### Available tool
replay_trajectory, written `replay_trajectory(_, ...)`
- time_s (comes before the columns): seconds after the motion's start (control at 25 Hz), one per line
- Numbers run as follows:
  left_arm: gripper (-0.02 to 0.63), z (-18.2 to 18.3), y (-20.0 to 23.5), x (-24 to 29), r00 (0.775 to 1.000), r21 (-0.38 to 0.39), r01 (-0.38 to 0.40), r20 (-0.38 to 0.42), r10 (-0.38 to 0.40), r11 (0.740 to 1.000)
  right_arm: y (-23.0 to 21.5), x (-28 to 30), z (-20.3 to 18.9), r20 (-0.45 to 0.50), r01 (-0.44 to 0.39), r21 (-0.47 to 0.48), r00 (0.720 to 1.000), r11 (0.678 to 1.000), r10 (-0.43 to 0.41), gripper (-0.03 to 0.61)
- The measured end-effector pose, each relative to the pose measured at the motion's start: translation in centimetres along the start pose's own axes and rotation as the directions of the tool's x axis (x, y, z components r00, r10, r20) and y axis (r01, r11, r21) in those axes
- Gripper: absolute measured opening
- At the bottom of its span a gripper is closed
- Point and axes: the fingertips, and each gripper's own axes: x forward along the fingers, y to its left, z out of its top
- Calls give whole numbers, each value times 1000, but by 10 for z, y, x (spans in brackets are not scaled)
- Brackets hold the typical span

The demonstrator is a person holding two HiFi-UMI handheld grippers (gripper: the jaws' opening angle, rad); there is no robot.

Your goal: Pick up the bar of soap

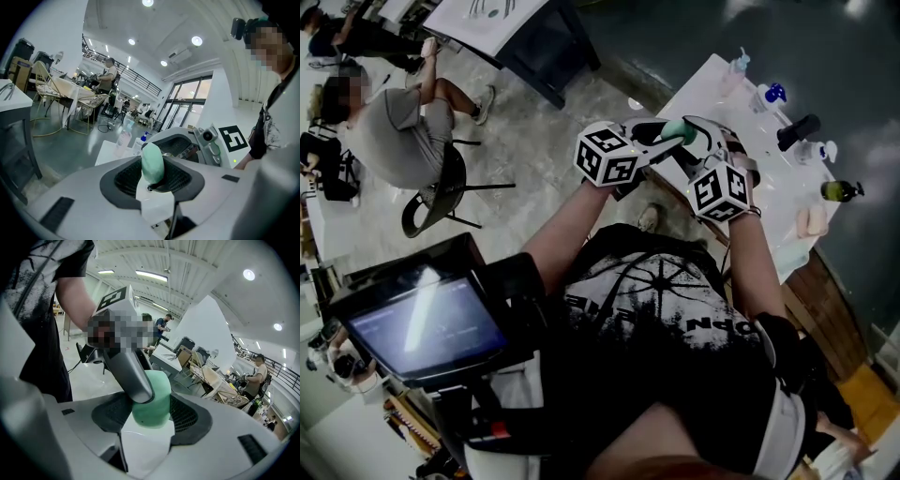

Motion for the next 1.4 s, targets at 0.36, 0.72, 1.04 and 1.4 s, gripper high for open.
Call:
replay_trajectory(0.36, 143, -31, 28, 7, 998, -76, 2, -55, -6, 997, 15, 33, -21, -38, -72, 53, 997, 996, 74, 262)
replay_trajectory(0.72, 143, -67, 53, 20, 991, -133, -5, -137, -13, 991, 33, 63, -50, -62, -134, 134, 988, 982, 143, 262)
replay_trajectory(1.04, 143, -99, 75, 33, 975, -175, -9, -220, -30, 985, 48, 89, -79, -97, -185, 204, 973, 961, 208, 262)
replay_trajectory(1.4, 143, -125, 93, 53, 964, -225, -37, -264, -25, 974, 56, 109, -110, -124, -243, 235, 953, 941, 277, 262)
